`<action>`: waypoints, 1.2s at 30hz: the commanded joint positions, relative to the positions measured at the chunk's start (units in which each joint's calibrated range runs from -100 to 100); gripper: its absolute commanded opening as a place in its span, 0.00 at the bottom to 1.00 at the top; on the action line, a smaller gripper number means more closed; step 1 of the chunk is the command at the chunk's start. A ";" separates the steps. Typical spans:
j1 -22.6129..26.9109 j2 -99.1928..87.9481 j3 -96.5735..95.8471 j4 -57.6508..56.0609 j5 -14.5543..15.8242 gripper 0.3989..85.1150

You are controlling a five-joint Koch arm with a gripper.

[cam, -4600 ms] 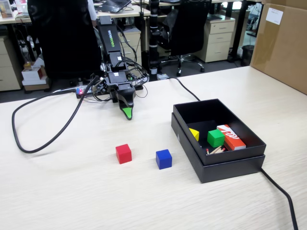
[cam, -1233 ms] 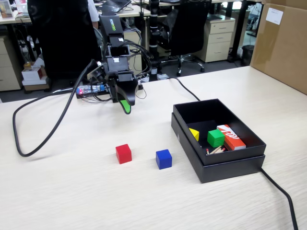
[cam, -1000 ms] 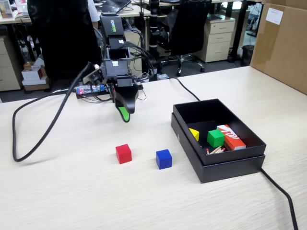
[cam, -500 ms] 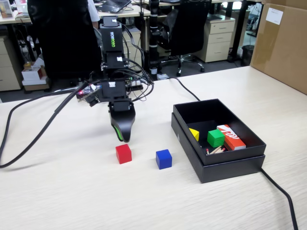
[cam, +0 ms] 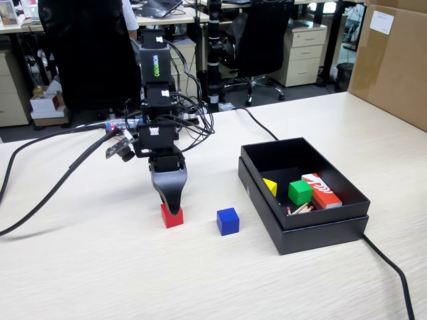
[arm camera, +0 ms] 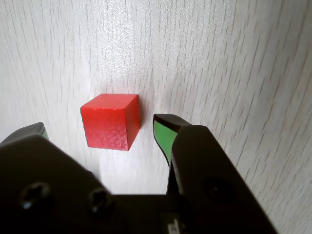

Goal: Put the red cube on top of the blue cube

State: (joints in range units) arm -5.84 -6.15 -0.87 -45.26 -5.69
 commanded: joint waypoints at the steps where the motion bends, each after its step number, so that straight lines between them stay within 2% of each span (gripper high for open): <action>1: 0.00 0.70 4.86 -0.57 -0.29 0.51; 19: 0.15 8.16 8.48 -2.82 -0.24 0.50; 28: 0.20 9.42 9.03 -4.29 -0.59 0.21; 34: 0.05 9.19 8.39 -4.38 -0.29 0.16; 36: -0.05 8.27 9.03 -4.29 0.05 0.02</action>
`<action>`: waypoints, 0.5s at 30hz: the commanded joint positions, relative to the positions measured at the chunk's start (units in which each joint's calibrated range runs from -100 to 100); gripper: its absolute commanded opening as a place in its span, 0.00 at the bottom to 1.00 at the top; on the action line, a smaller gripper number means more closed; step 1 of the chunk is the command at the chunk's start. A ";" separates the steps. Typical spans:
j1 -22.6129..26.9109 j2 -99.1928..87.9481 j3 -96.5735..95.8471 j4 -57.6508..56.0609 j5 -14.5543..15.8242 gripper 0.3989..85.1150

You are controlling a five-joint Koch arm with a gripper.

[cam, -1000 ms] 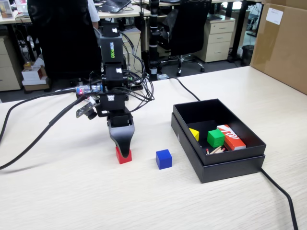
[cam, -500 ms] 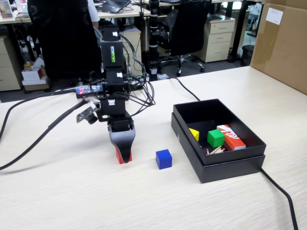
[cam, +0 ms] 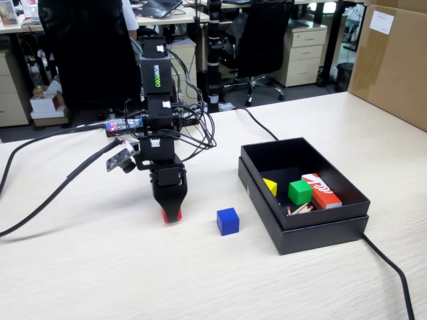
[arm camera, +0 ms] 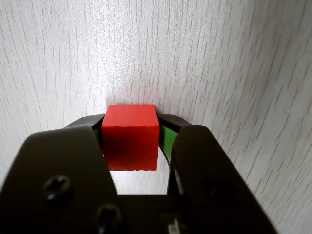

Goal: Put the red cube on top of the blue cube

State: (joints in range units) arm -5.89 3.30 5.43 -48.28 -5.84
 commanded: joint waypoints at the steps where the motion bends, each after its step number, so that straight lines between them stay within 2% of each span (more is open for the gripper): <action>1: 0.00 -1.75 2.82 -1.27 0.39 0.01; 9: 0.49 -9.21 2.09 -1.36 1.22 0.01; 15: 2.44 -15.52 2.55 -1.36 3.13 0.01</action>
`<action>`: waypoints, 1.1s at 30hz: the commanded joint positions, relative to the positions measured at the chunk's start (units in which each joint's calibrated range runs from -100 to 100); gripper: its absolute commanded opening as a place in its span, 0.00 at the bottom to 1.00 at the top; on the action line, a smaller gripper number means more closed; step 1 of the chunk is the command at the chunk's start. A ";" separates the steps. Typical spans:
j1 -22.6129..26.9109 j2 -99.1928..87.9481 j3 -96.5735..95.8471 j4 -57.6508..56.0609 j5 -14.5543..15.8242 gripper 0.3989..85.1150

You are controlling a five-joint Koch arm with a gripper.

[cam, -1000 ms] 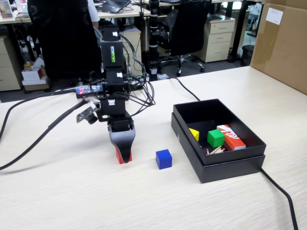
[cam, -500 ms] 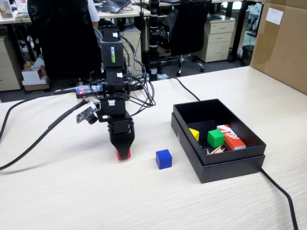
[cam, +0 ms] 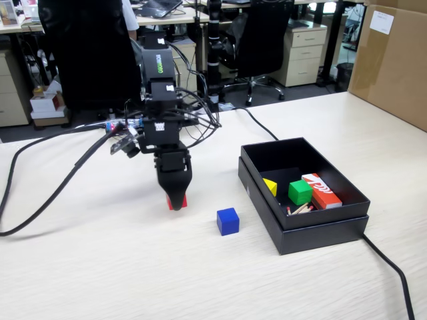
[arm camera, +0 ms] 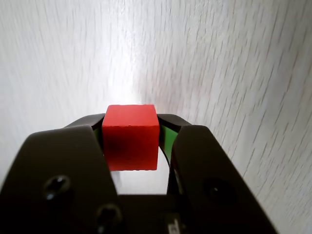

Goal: Put the red cube on top of the blue cube

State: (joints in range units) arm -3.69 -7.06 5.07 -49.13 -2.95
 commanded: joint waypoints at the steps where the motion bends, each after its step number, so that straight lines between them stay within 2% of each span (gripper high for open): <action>1: 1.27 -6.08 3.91 -0.50 1.07 0.01; 5: 5.13 -6.54 10.98 -0.50 4.15 0.00; 11: 7.18 -1.72 18.42 -0.50 5.71 0.01; 24: 6.64 12.51 26.85 -0.50 5.86 0.01; 33: 6.30 14.23 26.48 -0.50 5.96 0.01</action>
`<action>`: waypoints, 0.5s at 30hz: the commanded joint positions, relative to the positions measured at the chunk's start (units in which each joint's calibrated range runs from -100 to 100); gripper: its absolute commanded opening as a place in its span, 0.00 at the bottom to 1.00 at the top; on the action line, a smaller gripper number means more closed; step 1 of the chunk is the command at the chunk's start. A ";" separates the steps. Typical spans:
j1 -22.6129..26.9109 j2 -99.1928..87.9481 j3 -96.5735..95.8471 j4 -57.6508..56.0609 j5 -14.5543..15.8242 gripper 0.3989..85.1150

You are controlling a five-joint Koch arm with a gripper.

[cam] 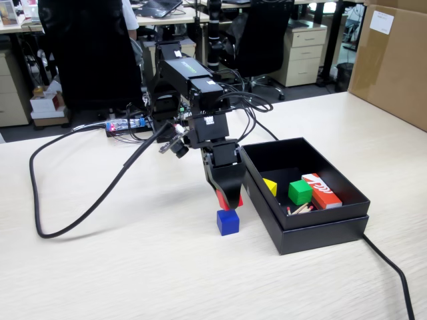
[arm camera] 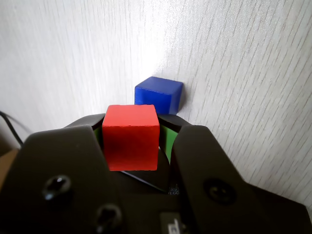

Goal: Put the red cube on top of the blue cube

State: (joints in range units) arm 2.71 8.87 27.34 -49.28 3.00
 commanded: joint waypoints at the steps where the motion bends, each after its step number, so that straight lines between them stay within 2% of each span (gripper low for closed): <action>1: -0.10 -1.81 3.94 -0.35 0.05 0.01; 15: -0.05 -2.61 2.40 -1.90 0.39 0.01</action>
State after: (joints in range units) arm 2.71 8.87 27.34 -50.68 3.44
